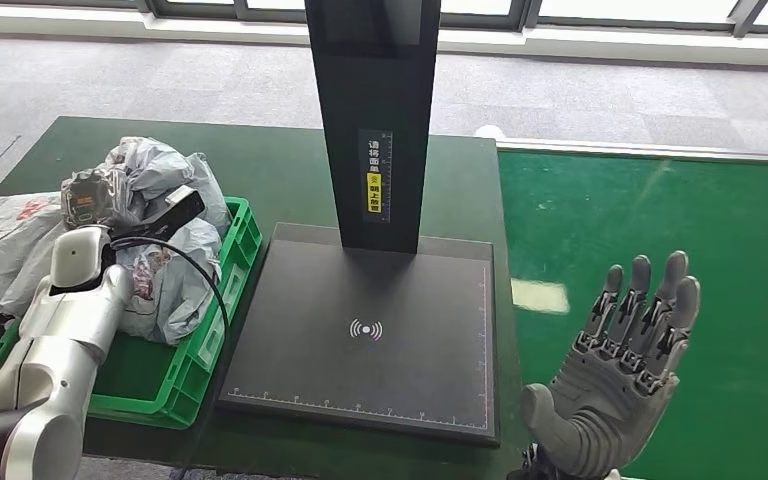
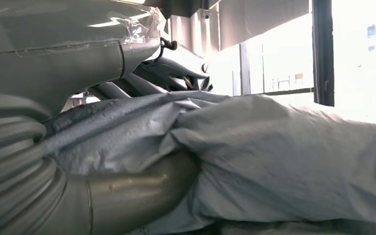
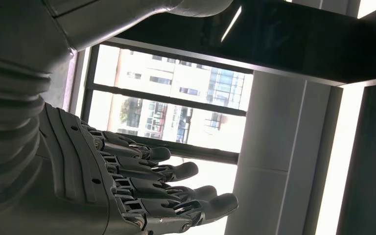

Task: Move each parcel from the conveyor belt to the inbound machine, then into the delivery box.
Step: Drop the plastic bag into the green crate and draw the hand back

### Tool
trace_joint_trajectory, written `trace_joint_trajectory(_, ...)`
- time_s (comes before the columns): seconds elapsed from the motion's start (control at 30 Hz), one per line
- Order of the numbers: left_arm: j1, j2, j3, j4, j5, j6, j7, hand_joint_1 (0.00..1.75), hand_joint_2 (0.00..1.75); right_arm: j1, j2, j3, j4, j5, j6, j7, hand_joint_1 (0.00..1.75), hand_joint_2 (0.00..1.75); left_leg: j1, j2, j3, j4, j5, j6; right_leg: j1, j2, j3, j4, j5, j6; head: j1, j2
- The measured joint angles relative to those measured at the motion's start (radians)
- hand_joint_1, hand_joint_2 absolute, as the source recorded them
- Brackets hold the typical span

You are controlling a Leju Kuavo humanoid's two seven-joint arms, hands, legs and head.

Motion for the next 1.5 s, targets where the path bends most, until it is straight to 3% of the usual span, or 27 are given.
trace_joint_trajectory(0.2, 0.048, -0.011, -0.012, -0.066, 0.068, 0.088, -0.040, 0.00, 0.00, -0.003, 0.000, 0.000, 0.000, 0.001, 0.000, 0.000, 0.00, 1.75, 0.000, 0.000, 0.000, 0.000, 0.000, 0.000, 0.000, 0.000, 0.000, 0.000, 0.000, 0.000, 0.000, 0.000)
trace_joint_trajectory(0.43, 0.205, -0.057, -0.033, -0.332, 0.263, 0.235, -0.109, 0.00, 0.00, 0.000, 0.000, 0.000, 0.000, 0.012, 0.000, 0.000, 0.00, 1.75, 0.000, 0.001, 0.000, 0.000, -0.001, 0.000, 0.000, 0.001, -0.001, 0.000, 0.000, 0.000, 0.000, 0.000)
trace_joint_trajectory(0.57, 0.283, -0.071, -0.064, -0.442, 0.301, 0.251, -0.118, 0.00, 0.00, 0.005, 0.001, 0.000, 0.000, 0.018, 0.000, 0.000, 0.00, 1.75, 0.000, 0.000, 0.000, 0.000, -0.001, 0.000, 0.000, 0.001, -0.002, -0.001, -0.001, 0.000, 0.000, 0.000)
trace_joint_trajectory(0.97, 0.351, -0.074, -0.119, -0.563, 0.320, 0.265, -0.117, 0.00, 0.00, 0.013, 0.003, 0.000, -0.001, 0.023, 0.000, 0.000, 0.00, 1.75, 0.000, 0.000, 0.000, 0.000, -0.001, 0.000, 0.000, 0.001, 0.000, 0.000, 0.000, 0.000, 0.000, 0.000)
trace_joint_trajectory(1.1, 0.367, -0.072, -0.133, -0.578, 0.400, 0.293, -0.145, 0.00, 0.00, 0.022, 0.007, 0.000, -0.006, 0.026, 0.000, 0.000, 0.00, 1.75, 0.000, 0.000, 0.000, 0.000, -0.001, 0.000, 0.000, 0.000, 0.000, 0.000, 0.000, 0.000, 0.000, 0.000)
trace_joint_trajectory(1.2, 0.388, -0.087, -0.147, -0.608, 0.638, 0.273, -0.260, 0.00, 0.00, 0.029, 0.008, 0.000, -0.011, 0.030, 0.000, 0.000, 0.00, 1.75, 0.000, 0.000, 0.000, 0.000, -0.001, 0.000, 0.000, 0.000, -0.002, 0.000, 0.000, 0.000, 0.000, 0.000)
trace_joint_trajectory(1.33, 0.426, -0.158, -0.170, -0.676, 1.202, 0.161, -0.530, 0.00, 0.00, 0.034, 0.009, 0.000, -0.011, 0.025, 0.000, 0.000, 0.00, 1.75, -0.001, -0.001, 0.000, 0.000, -0.001, 0.000, -0.001, 0.000, -0.001, -0.001, -0.001, 0.000, 0.000, 0.000)
trace_joint_trajectory(1.5, 0.472, -0.240, -0.195, -0.740, 1.378, 0.119, -0.645, 0.00, 0.00, 0.034, 0.010, 0.000, -0.011, 0.020, 0.000, 0.000, 0.00, 1.75, -0.002, 0.001, 0.000, 0.000, -0.001, 0.000, -0.001, 0.001, 0.000, -0.001, 0.000, 0.001, 0.000, 0.000)
